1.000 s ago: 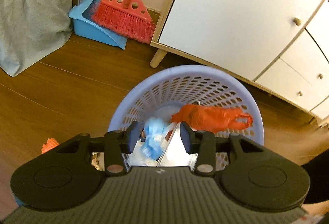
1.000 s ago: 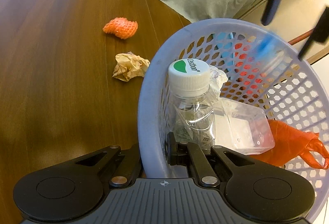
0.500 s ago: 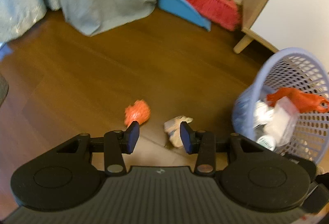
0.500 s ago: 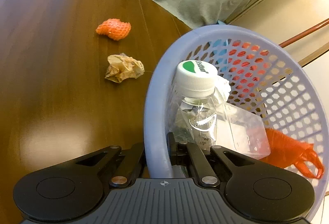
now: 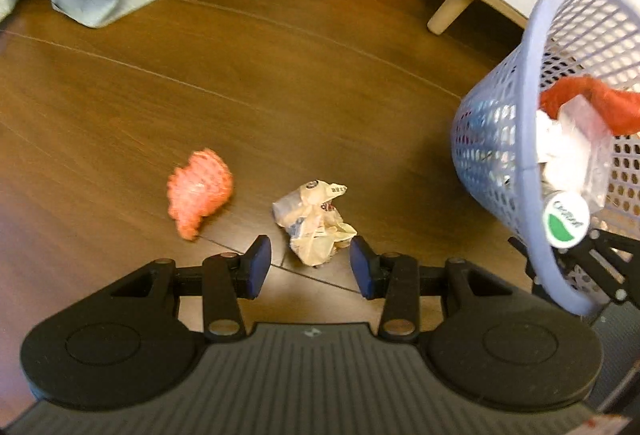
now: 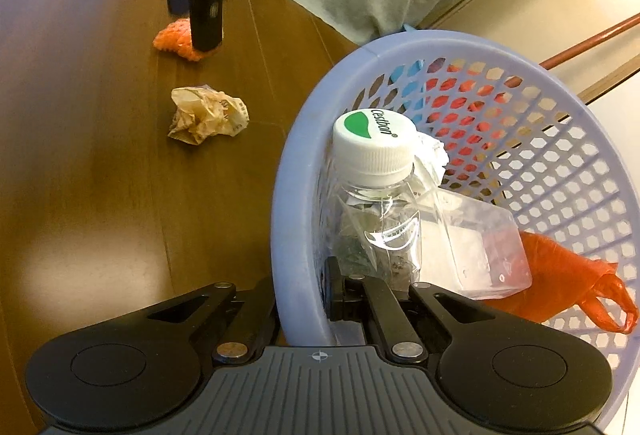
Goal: Collect trash
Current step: 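Grasp the crumpled brown paper with the left gripper, then lift the crumpled paper and carry it above the basket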
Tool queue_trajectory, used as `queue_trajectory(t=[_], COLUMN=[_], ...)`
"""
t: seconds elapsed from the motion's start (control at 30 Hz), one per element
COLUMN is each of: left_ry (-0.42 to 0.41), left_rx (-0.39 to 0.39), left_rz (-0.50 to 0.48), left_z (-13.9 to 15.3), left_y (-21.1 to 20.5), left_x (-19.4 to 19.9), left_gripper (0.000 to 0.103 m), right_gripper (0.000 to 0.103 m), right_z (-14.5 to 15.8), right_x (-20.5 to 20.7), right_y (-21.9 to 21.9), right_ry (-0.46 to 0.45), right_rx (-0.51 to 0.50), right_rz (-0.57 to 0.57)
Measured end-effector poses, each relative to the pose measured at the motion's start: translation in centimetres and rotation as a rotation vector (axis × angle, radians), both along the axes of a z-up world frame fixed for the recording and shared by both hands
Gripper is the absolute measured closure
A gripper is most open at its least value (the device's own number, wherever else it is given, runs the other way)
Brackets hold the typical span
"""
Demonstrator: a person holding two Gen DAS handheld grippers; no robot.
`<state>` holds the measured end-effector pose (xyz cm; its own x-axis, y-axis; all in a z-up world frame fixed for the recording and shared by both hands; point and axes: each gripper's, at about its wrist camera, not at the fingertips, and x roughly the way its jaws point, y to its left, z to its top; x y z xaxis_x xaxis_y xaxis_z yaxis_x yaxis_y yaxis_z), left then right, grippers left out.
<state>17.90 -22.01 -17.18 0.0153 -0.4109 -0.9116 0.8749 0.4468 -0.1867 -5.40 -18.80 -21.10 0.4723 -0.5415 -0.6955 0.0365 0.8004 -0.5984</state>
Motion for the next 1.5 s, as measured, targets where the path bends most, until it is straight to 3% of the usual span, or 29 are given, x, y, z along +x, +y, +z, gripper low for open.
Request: queue_trajectory(t=[0.33, 0.67, 0.73, 0.87, 1.23, 1.27, 1.3, 1.5], left_ry=[0.069, 0.116, 0.12, 0.118, 0.086, 0.081, 0.075, 0.035], left_rx=[-0.002, -0.013, -0.015, -0.012, -0.002, 0.001, 0.008, 0.049], left_rz=[0.128, 0.186, 0.192, 0.187, 0.129, 0.118, 0.106, 0.043], left_z=[-4.0, -5.1, -5.2, -5.2, -4.3, -4.1, -3.9, -3.1], left_y=[-0.8, -1.2, -1.1, -1.1, -0.4, -0.3, -0.1, 1.6], left_x=[0.5, 0.5, 0.6, 0.7, 0.2, 0.1, 0.0, -0.2], left_gripper=[0.066, 0.067, 0.073, 0.082, 0.086, 0.09, 0.103, 0.103], right_gripper=[0.103, 0.102, 0.102, 0.102, 0.102, 0.102, 0.102, 0.102], right_z=[-0.3, -0.6, -0.6, -0.6, -0.6, -0.6, -0.6, -0.4], right_x=[-0.1, -0.3, -0.4, -0.1, -0.1, -0.1, 0.0, 0.1], right_y=[0.1, 0.0, 0.0, 0.0, 0.0, 0.0, 0.0, 0.3], right_ry=[-0.009, -0.008, -0.008, -0.006, -0.006, -0.006, -0.006, -0.005], right_rx=[0.003, 0.003, 0.003, 0.001, 0.003, 0.005, 0.006, 0.009], right_rz=[0.002, -0.001, -0.001, 0.0, -0.005, -0.006, -0.008, -0.015])
